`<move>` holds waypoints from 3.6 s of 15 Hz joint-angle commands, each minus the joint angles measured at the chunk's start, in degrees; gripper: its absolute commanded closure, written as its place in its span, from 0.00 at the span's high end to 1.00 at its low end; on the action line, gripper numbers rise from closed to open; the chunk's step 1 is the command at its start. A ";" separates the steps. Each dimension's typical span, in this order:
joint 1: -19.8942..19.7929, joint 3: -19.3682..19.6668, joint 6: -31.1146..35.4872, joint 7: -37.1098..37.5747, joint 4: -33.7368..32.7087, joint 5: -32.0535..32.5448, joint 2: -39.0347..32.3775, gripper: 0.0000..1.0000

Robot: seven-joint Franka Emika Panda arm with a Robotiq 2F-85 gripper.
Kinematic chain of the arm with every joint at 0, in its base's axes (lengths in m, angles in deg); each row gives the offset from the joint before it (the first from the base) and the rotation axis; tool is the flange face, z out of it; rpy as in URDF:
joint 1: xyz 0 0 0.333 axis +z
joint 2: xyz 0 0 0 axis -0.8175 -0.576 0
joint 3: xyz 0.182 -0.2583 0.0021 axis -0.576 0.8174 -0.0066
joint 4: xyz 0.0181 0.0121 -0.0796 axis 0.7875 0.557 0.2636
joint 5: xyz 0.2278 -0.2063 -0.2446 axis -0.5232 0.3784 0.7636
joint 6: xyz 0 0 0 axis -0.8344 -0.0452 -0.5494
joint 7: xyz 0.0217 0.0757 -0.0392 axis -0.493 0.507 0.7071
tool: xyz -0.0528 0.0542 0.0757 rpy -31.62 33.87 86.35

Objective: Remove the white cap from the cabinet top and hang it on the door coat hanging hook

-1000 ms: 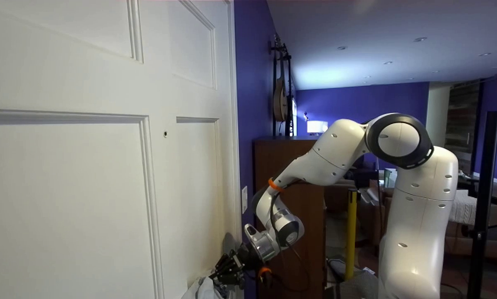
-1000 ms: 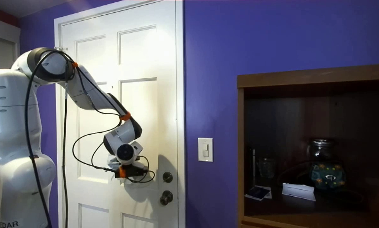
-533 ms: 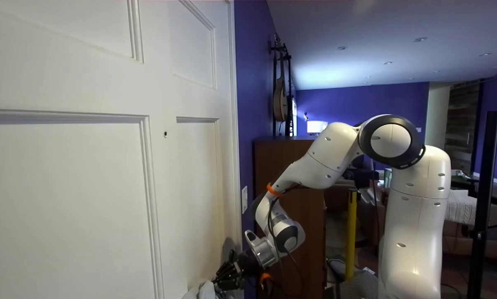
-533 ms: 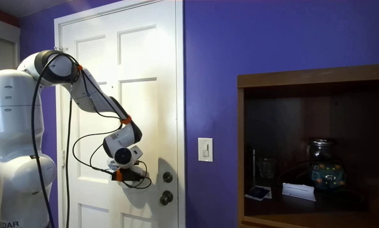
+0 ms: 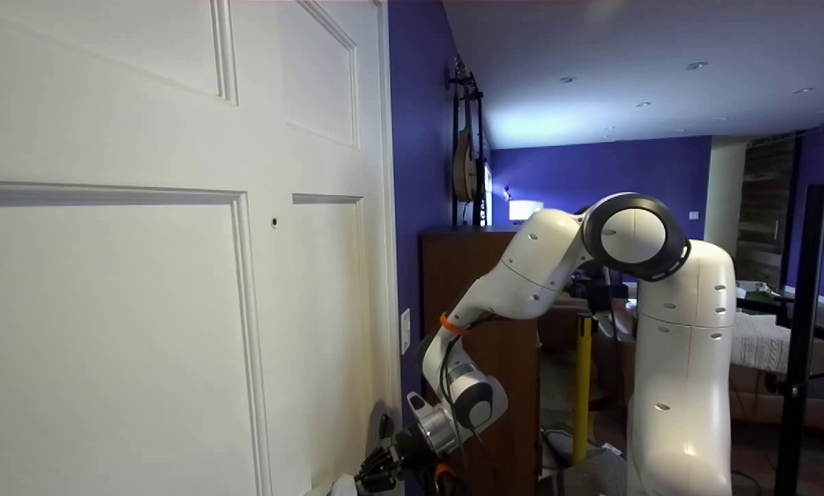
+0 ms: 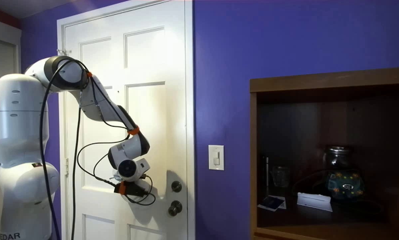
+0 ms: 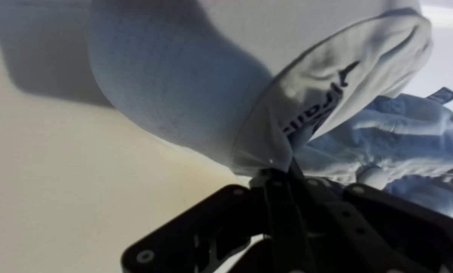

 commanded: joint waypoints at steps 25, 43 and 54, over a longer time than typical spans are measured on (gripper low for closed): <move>2.63 -1.73 7.69 53.25 2.88 29.05 13.37 1.00; -4.42 8.87 -17.59 81.21 1.52 72.10 35.36 1.00; -7.89 15.49 -27.51 88.87 -5.99 84.05 40.52 1.00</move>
